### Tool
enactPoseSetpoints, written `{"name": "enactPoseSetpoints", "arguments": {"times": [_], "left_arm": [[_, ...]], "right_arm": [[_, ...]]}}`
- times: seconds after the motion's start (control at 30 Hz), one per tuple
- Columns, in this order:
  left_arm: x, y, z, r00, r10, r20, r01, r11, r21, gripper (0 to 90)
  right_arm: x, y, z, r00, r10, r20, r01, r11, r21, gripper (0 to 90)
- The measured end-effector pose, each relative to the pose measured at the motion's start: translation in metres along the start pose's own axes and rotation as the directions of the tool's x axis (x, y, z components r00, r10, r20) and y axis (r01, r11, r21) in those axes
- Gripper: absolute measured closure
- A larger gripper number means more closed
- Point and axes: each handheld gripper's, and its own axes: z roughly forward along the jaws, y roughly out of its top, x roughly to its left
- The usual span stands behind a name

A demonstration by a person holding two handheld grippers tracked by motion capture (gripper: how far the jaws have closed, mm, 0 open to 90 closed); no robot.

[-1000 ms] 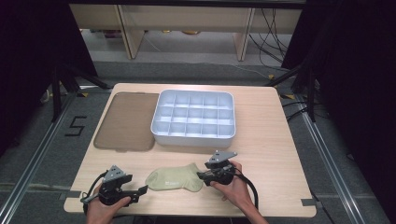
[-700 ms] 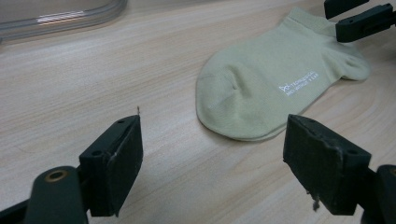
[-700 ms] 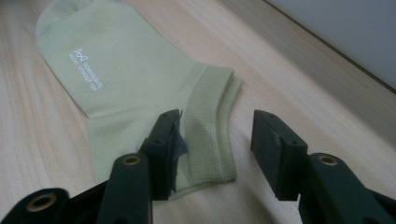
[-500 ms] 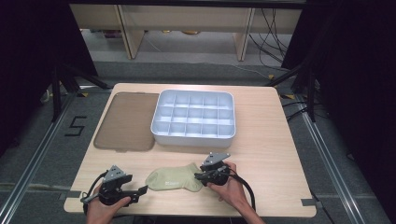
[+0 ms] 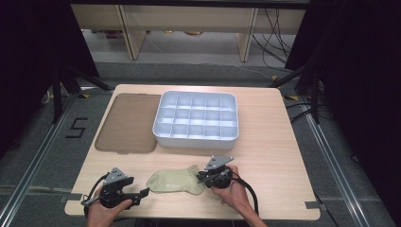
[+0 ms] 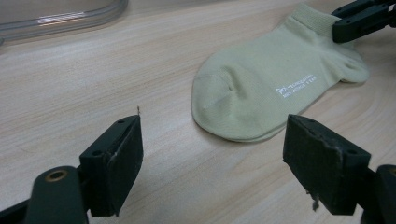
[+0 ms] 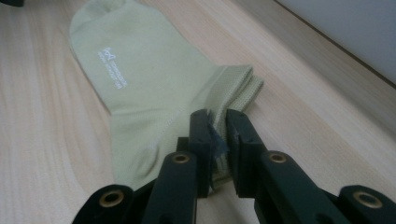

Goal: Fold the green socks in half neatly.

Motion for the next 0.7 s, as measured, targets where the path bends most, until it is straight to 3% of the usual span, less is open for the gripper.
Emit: {"name": "enactPoseSetpoints", "arguments": {"times": [0.03, 0.13, 0.17, 0.23, 0.3, 0.37, 0.53, 0.57, 0.67, 0.7], "left_arm": [[0.0, 0.0, 0.0, 1.0, 0.0, 0.0, 0.0, 1.0, -0.001, 19.8], [0.0, 0.0, -0.001, 1.0, 0.006, -0.002, -0.006, 0.9999, 0.011, 19.8], [0.001, 0.0, -0.002, 0.9995, 0.03, -0.006, -0.03, 0.9994, 0.019, 19.8], [0.001, 0.0, -0.002, 0.9995, 0.03, -0.007, -0.03, 0.9994, 0.018, 19.8], [0.001, 0.0, -0.002, 0.9995, 0.029, -0.007, -0.029, 0.9994, 0.019, 19.9], [0.001, 0.0, -0.002, 0.9995, 0.029, -0.006, -0.029, 0.9994, 0.02, 19.9], [0.001, 0.001, -0.003, 0.9995, 0.032, 0.001, -0.032, 0.999, 0.032, 20.3], [-0.002, 0.001, -0.001, 1.0, -0.005, 0.004, 0.005, 1.0, -0.002, 20.6], [-0.001, 0.001, -0.002, 0.9999, 0.012, 0.011, -0.012, 0.9999, 0.007, 21.4], [-0.003, 0.001, -0.002, 0.9998, -0.003, 0.02, 0.003, 1.0, -0.002, 21.8]], "right_arm": [[0.0, 0.0, 0.0, 0.9998, -0.022, 0.002, 0.022, 1.0, -0.012, 81.5], [0.001, 0.002, -0.003, 0.9998, -0.013, -0.015, 0.013, 1.0, -0.009, 81.6], [0.003, 0.006, -0.008, 0.9994, -0.016, -0.031, 0.015, 1.0, -0.023, 81.8], [0.004, 0.007, -0.011, 0.9988, -0.02, -0.044, 0.018, 0.999, -0.035, 81.8], [0.005, 0.009, -0.016, 0.9979, 0.005, -0.065, -0.007, 0.999, -0.034, 82.0], [0.005, 0.009, -0.018, 0.9981, -0.012, -0.06, 0.01, 0.999, -0.045, 82.0], [0.003, 0.004, -0.035, 0.9946, -0.027, -0.101, 0.024, 0.999, -0.031, 82.3], [0.002, 0.002, -0.039, 0.9949, -0.021, -0.099, 0.019, 1.0, -0.023, 82.4], [-0.005, -0.005, -0.048, 0.994, -0.01, -0.109, 0.009, 1.0, -0.009, 82.4], [-0.009, -0.008, -0.051, 0.9943, -0.017, -0.105, 0.016, 1.0, -0.013, 82.4]]}}
